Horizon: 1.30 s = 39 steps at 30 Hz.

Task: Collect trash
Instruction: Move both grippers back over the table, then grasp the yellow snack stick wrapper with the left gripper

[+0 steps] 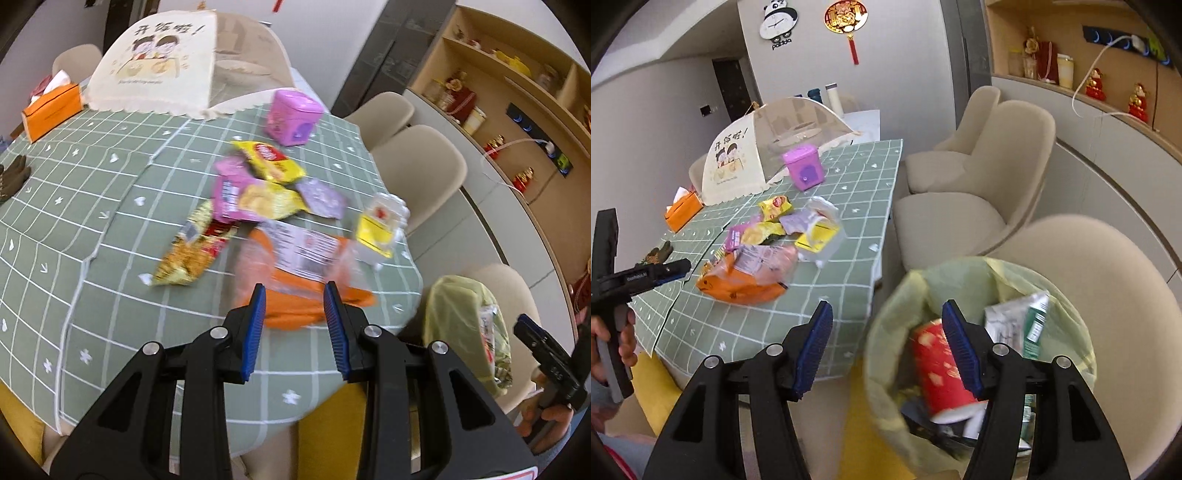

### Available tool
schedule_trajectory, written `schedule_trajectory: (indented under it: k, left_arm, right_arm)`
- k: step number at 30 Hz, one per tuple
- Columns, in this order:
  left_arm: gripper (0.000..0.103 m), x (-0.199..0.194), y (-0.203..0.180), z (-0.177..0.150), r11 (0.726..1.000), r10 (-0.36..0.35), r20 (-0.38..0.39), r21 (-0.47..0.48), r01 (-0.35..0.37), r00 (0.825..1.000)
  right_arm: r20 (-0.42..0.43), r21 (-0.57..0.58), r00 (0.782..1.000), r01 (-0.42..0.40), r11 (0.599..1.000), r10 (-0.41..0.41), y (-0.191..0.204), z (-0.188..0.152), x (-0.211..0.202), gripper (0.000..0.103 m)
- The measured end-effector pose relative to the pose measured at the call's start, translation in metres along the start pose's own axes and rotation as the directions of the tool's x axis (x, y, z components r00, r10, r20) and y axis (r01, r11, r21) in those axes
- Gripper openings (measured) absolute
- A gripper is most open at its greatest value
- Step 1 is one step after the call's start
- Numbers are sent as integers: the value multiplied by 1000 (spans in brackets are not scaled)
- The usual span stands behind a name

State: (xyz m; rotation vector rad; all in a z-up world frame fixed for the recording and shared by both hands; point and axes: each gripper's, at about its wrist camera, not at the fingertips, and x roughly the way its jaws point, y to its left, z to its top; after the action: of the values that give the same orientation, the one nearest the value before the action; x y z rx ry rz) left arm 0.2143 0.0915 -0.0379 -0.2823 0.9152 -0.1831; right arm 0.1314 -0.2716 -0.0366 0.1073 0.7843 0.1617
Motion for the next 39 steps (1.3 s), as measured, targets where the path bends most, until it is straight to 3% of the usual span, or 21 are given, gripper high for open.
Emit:
schedule_trajectory:
  k: [6,11,15,21,24,29,30,32,39]
  left_arm:
    - [31,6,38,17,1000,11,-4,-26,-12,1000]
    - [31,11,57,23,999,10,-15,33,-9,1000]
    - [31,19,70,25,997,-35,-41,62,37,999]
    - [31,41,85,36,991,-26,-55,129,33,998]
    - [31,64,91,43,985,10,-87,171,5,996]
    - [31,94,97,53,993,-24,-172,112,44,985]
    - [30,99,98,53,994,-18,-198,102,39,980]
    - [14,99,100,51,995,-10,-197,97,29,980]
    - [13,65,114,29,996,21,-201,86,-3,979]
  right_arm:
    - [-38,27,999,-23,999,24,33,8,25,58]
    - [-63,23,997,-51,998,52,64,13,45,58]
    - [-63,10,996,-67,998,67,86,18,57,58]
    - [-105,0,992,-76,997,75,114,15,75,58]
    - [-133,-9,989,-68,998,66,124,10,81,58]
    - [-151,6,987,-57,998,58,128,6,93,58]
    - [-156,19,986,-62,998,64,128,6,96,58]
    - [-172,46,982,-72,996,79,129,5,106,58]
    - [-198,111,971,-112,987,133,139,5,138,58]
